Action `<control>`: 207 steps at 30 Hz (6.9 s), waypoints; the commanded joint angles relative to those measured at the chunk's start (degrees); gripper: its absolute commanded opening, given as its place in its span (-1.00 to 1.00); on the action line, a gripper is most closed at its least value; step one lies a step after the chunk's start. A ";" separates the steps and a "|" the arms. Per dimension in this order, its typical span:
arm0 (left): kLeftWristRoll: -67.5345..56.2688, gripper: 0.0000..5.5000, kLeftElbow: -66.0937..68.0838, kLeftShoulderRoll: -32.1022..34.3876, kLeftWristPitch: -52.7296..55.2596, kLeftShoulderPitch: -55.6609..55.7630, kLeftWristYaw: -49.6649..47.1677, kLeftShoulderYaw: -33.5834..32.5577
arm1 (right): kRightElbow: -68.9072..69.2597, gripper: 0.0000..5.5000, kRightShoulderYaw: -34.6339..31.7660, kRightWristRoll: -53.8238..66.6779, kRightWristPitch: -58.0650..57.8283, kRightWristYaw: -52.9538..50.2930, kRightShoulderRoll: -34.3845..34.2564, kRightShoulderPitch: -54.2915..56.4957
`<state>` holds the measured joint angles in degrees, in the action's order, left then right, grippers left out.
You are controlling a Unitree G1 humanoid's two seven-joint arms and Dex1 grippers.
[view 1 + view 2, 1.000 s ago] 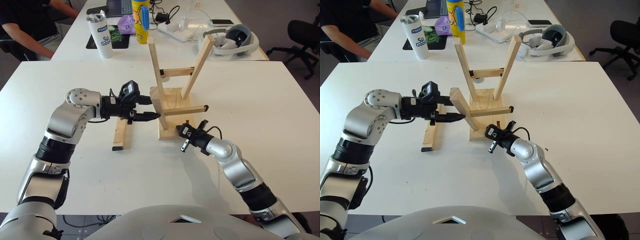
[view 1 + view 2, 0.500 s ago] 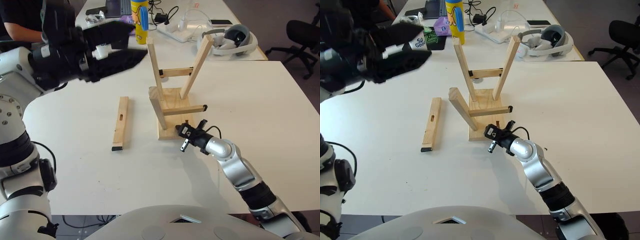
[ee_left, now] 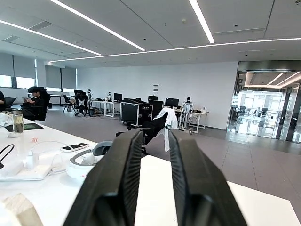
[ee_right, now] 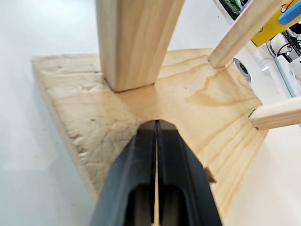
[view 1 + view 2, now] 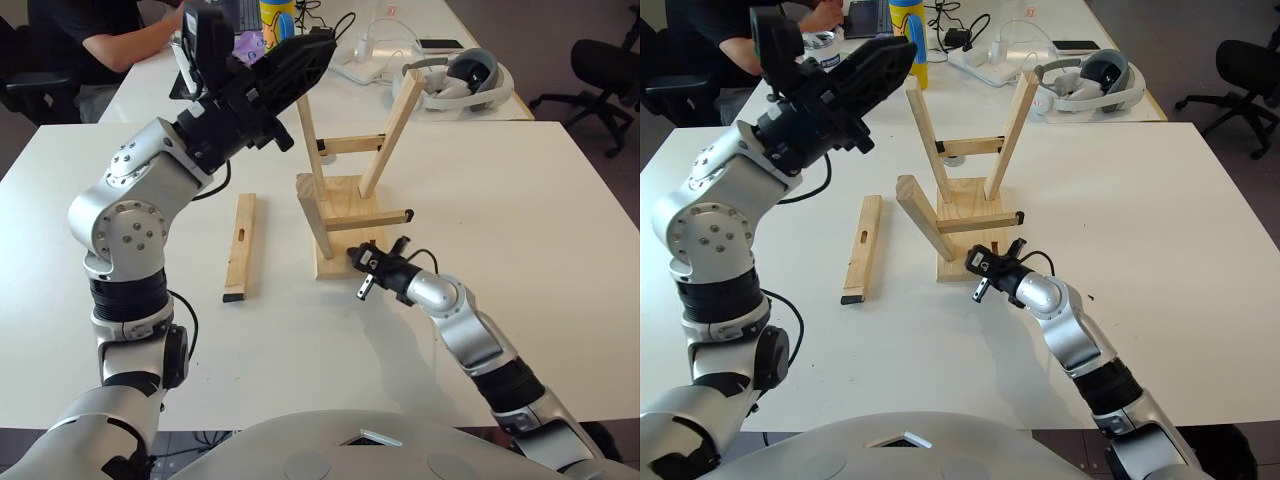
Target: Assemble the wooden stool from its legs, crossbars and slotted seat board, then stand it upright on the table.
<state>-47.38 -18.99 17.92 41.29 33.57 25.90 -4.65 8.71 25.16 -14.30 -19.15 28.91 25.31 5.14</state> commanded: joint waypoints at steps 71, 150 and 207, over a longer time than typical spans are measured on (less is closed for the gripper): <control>23.50 -0.45 6.55 -4.17 -0.71 -28.06 -22.19 -8.60 | -8.29 -1.00 0.62 -0.06 7.58 -0.23 -0.84 -5.76; -13.84 -0.25 22.32 21.33 22.12 23.78 29.64 -9.33 | 2.53 0.27 -46.60 88.20 -32.32 11.08 13.29 32.99; -8.93 -0.25 25.03 20.33 28.25 26.00 45.12 1.51 | -0.30 0.37 -43.98 106.13 -38.39 7.80 12.33 34.70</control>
<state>-56.26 6.15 37.47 69.41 58.26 70.58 -2.48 8.17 -17.91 90.69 -56.71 36.36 36.43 38.83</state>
